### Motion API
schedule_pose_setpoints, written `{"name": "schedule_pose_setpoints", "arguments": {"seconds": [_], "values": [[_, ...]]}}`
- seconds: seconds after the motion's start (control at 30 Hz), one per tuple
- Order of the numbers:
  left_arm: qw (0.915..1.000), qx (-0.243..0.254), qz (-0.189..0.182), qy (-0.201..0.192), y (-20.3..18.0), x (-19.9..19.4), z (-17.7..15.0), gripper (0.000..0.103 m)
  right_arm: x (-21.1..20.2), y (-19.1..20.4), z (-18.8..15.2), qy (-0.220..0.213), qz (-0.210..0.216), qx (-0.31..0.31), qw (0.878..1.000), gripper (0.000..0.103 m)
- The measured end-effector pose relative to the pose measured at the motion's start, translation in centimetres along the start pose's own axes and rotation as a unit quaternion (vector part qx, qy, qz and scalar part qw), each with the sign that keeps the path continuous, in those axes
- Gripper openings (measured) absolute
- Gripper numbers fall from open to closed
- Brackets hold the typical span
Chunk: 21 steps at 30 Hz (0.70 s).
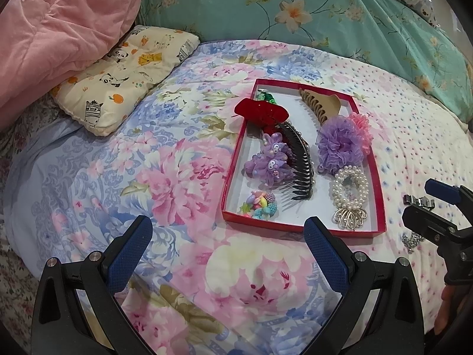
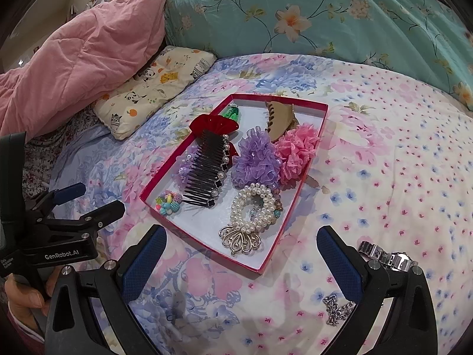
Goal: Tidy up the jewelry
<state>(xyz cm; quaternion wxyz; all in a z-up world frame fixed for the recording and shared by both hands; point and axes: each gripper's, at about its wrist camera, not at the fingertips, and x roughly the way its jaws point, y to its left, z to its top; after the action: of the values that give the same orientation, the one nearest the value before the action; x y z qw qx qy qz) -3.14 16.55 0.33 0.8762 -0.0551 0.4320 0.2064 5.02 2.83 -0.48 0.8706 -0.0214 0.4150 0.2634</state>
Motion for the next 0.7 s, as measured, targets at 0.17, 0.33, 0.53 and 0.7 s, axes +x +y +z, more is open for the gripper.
{"name": "schedule_pose_setpoints", "arguments": {"seconds": [0.17,0.33,0.53,0.7], "values": [[1.0,0.002,0.0,-0.001,-0.1,-0.1,0.1,0.103,0.0,0.0,0.0,0.001,-0.001,0.0,1.0,0.103],[1.0,0.004,-0.001,0.0,-0.2,0.0,0.1,0.103,0.0,-0.1,0.0,0.001,-0.001,0.002,1.0,0.103],[1.0,0.007,0.0,0.001,-0.4,0.1,0.2,0.103,-0.1,-0.9,0.0,0.001,0.0,0.011,1.0,0.103],[1.0,0.008,-0.001,0.003,-0.6,0.2,0.2,0.103,0.1,-1.3,-0.1,0.004,0.0,0.017,1.0,0.103]]}}
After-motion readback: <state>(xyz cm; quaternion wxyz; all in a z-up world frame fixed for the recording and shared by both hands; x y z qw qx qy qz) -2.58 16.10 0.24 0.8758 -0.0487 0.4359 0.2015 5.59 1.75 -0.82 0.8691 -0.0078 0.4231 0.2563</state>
